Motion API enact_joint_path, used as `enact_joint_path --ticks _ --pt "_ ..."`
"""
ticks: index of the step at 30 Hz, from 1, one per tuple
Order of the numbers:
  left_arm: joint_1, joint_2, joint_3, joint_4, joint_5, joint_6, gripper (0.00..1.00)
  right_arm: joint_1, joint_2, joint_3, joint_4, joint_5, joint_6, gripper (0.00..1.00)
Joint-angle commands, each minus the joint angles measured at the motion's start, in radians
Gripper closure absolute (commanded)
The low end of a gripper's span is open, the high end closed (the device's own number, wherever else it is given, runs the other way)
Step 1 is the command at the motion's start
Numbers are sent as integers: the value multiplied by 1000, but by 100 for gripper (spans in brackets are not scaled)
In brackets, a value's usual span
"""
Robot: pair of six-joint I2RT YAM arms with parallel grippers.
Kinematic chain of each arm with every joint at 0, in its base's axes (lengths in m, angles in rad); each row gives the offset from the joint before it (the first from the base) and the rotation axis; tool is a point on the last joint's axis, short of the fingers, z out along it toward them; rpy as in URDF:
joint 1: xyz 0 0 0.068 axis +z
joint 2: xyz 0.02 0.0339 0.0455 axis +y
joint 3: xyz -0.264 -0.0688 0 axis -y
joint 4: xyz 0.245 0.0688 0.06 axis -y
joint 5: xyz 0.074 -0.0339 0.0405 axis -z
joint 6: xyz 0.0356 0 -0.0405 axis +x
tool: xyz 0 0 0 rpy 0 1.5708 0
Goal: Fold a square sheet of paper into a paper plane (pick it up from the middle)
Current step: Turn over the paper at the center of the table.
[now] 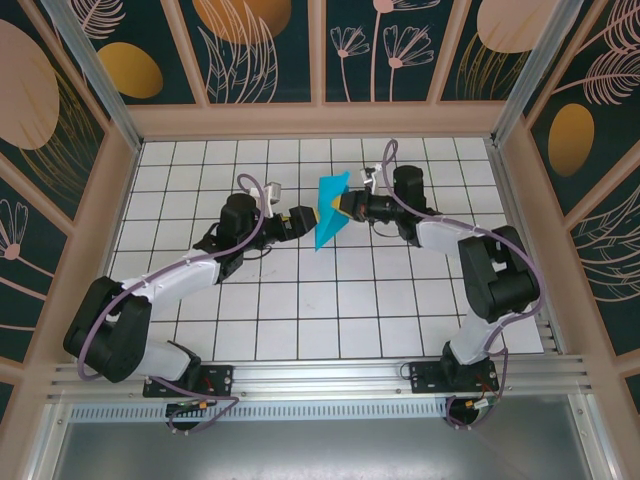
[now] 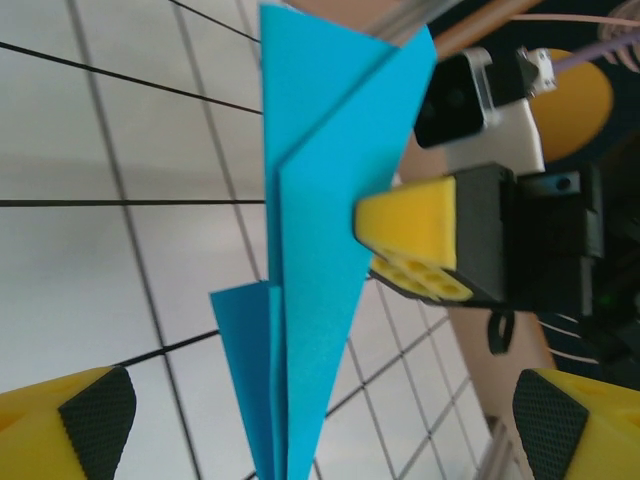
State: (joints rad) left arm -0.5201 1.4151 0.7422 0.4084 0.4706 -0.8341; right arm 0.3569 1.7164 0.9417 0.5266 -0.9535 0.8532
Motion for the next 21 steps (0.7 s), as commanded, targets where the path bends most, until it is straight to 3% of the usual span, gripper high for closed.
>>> enact_joint_path --ticks 1,4,10,15,21 --pt "17 16 -11 120 127 -56 2 19 -57 36 95 -60 71 98" --pt "19 45 -2 196 211 -105 3 33 -67 42 149 -67 127 97" --pt "22 42 16 208 273 -130 7 66 -59 49 225 -66 202 96" --pt "38 11 -14 232 247 -155 31 89 -58 41 241 -67 208 95" --pt "58 -60 -59 215 181 -120 47 94 -67 52 157 -76 156 95"
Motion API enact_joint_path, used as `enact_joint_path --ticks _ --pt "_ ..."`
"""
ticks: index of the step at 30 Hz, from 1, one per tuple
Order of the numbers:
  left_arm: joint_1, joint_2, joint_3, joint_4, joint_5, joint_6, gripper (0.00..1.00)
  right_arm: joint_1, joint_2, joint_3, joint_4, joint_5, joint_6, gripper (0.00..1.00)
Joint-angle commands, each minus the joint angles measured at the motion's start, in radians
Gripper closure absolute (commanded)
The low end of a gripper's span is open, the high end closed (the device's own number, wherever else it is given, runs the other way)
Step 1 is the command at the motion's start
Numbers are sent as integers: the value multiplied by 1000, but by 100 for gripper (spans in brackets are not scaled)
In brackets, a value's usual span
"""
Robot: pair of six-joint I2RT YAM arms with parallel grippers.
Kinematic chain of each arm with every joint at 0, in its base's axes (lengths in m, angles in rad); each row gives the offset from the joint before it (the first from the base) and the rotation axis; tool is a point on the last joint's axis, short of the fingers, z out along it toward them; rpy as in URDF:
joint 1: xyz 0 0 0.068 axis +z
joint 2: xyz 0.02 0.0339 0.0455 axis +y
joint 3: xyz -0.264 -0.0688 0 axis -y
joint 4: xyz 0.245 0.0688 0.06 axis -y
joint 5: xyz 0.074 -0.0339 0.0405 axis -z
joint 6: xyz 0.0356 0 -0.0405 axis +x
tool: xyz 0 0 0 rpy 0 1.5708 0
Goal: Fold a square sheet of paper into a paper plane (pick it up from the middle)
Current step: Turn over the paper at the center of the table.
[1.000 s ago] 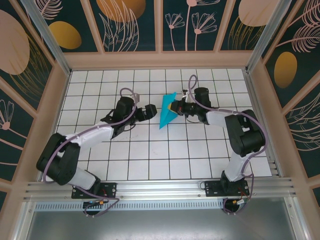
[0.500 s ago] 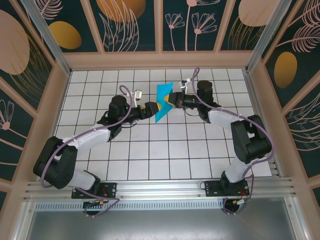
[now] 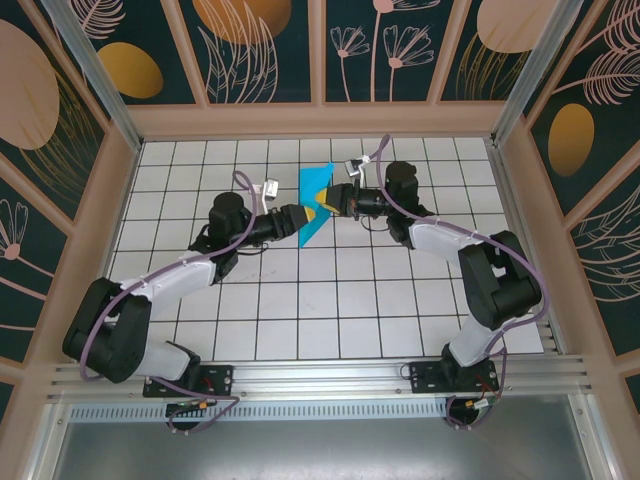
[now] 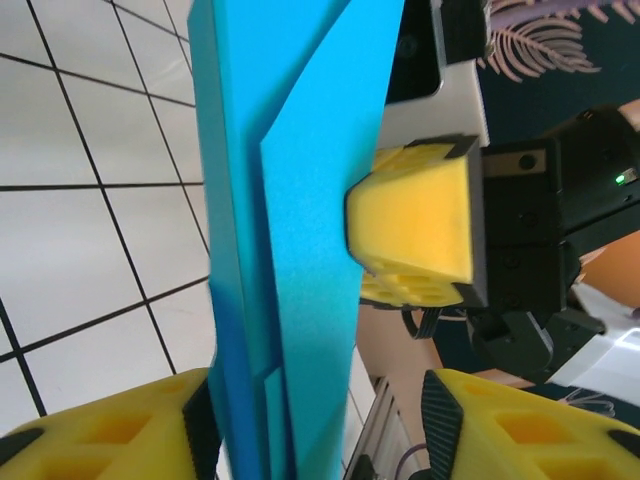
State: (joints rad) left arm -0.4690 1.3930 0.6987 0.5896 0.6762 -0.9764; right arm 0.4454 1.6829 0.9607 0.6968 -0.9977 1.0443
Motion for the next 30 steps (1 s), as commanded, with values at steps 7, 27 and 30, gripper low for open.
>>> enact_joint_path --ticks 7,27,30 --pt "7 -18 -3 86 5 -12 79 13 -22 74 -67 -51 -67 95" --pt "-2 9 254 -736 -663 523 88 -54 -282 -41 -704 701 -423 18" --pt "-43 57 310 -832 -892 562 88 -53 -304 -79 -710 779 -436 4"
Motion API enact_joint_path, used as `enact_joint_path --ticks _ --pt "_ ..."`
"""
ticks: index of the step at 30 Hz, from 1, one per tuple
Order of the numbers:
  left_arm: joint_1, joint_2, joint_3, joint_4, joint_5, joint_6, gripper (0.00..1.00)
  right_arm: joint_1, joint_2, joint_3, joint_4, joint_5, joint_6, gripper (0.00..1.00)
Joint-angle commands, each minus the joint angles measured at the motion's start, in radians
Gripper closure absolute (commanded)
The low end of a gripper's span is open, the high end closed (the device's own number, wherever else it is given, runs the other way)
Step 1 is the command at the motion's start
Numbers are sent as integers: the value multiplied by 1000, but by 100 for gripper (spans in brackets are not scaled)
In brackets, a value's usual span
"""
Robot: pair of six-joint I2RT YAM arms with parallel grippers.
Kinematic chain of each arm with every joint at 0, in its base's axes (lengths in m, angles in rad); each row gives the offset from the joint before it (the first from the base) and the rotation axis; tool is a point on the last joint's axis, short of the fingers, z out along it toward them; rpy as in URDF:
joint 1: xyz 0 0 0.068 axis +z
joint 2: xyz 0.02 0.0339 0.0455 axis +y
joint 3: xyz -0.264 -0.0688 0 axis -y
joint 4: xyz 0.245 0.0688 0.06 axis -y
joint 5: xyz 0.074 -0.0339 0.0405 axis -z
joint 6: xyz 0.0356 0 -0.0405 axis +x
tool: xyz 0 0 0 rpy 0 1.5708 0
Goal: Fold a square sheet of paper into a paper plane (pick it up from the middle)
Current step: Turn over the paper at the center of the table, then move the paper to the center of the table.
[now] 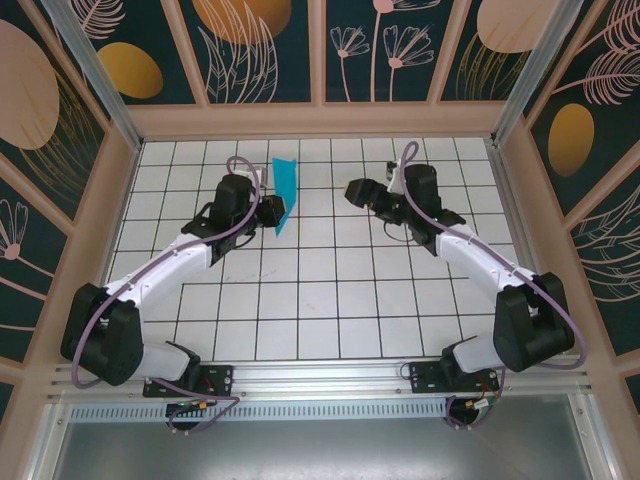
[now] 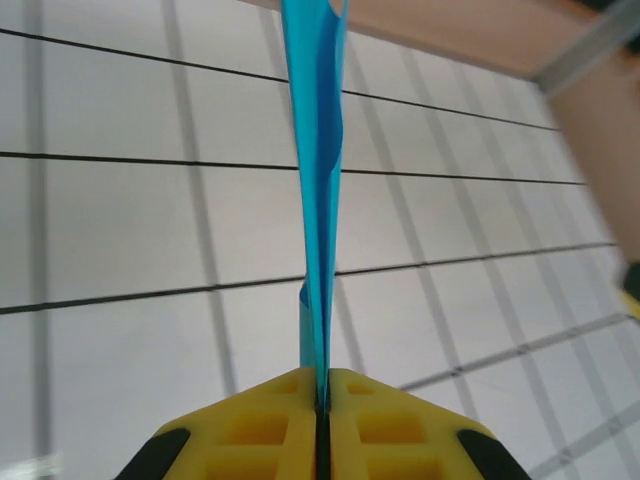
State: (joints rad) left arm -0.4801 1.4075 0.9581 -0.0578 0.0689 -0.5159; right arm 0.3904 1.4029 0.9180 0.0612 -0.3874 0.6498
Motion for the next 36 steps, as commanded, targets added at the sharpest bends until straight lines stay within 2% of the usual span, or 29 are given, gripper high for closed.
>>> enact_joint_path --ticks 1,5,8,15,18,23,27,34,36 --pt "-53 57 64 -203 -355 102 89 2 -31 -42 -79 185 -49 1" --pt "-147 136 117 -281 -544 90 89 0 -44 -47 -116 227 -73 1" --pt "-192 210 138 -315 -645 76 90 -4 -50 -69 -126 259 -61 1" --pt "-283 401 201 -364 -771 56 90 -18 5 -46 -219 279 4 3" --pt "-293 435 208 -324 -677 40 86 -23 1 -61 -227 292 36 3" --pt "-293 414 167 -161 -398 6 59 -37 -18 -86 -235 305 72 2" --pt "-283 387 156 -88 -286 5 39 -29 -37 -107 -218 308 68 1" --pt "-154 213 41 46 -99 -39 15 61 -45 -126 -161 332 119 1" --pt "-102 166 -10 72 -67 -62 12 109 -12 -118 -131 322 156 6"
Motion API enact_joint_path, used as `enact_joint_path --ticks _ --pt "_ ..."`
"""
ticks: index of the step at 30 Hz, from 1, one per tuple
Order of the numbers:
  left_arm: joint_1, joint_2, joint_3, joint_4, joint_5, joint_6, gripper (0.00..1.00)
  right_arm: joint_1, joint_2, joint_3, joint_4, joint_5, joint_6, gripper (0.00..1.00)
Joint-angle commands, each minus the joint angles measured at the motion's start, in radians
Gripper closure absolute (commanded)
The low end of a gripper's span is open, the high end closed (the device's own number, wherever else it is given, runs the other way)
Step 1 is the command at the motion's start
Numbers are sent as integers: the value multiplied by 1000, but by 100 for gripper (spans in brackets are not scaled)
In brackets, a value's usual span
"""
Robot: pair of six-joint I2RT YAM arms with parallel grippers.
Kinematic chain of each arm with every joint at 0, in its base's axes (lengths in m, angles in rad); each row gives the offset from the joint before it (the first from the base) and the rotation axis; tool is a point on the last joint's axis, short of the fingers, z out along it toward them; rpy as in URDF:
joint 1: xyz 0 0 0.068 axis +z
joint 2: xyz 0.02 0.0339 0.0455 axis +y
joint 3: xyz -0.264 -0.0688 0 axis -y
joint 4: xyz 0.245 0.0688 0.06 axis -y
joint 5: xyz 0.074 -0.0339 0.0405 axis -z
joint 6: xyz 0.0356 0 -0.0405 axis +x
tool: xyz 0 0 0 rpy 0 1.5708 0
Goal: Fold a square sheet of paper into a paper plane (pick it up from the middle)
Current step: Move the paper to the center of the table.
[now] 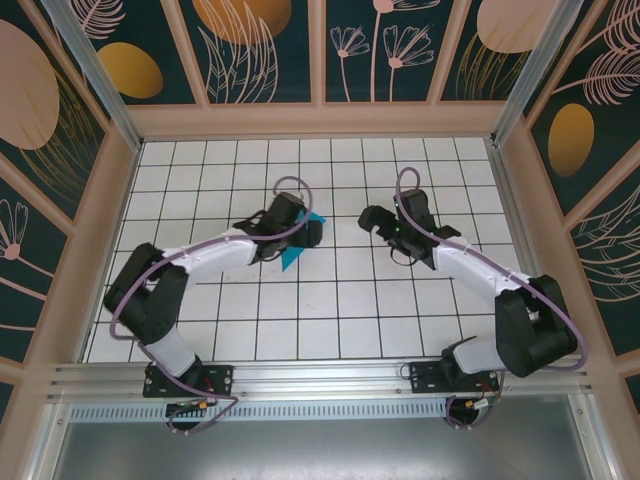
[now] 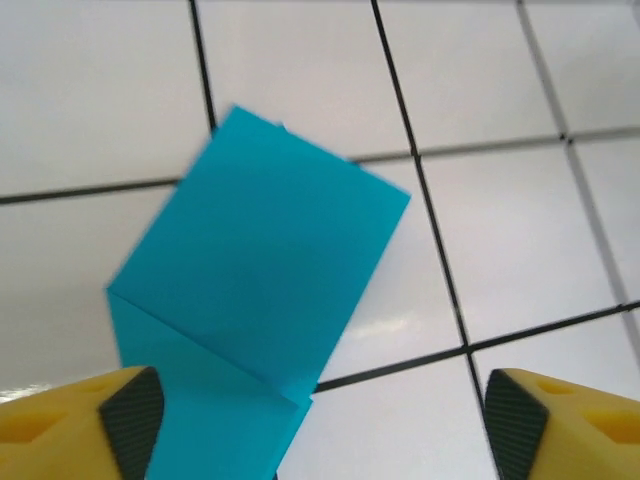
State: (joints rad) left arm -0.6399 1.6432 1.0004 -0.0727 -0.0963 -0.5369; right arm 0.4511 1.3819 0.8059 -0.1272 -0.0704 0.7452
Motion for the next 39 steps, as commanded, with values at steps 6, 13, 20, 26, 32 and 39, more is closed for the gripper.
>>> enact_joint_path --ticks 6,13,20,26,32,39 --pt "192 -174 -171 91 67 -83 2 257 224 159 104 25 153 41" --pt "334 -259 -298 91 53 -162 2 399 512 440 76 15 174 62" --pt "424 -310 -358 93 66 -196 1 439 713 645 5 -27 156 67" --pt "441 -328 -362 85 50 -196 2 439 788 702 -80 -31 121 67" --pt "442 -314 -358 89 72 -186 2 438 788 671 -176 -60 -9 67" --pt "442 -303 -354 96 103 -166 1 406 678 460 -275 -139 -332 67"
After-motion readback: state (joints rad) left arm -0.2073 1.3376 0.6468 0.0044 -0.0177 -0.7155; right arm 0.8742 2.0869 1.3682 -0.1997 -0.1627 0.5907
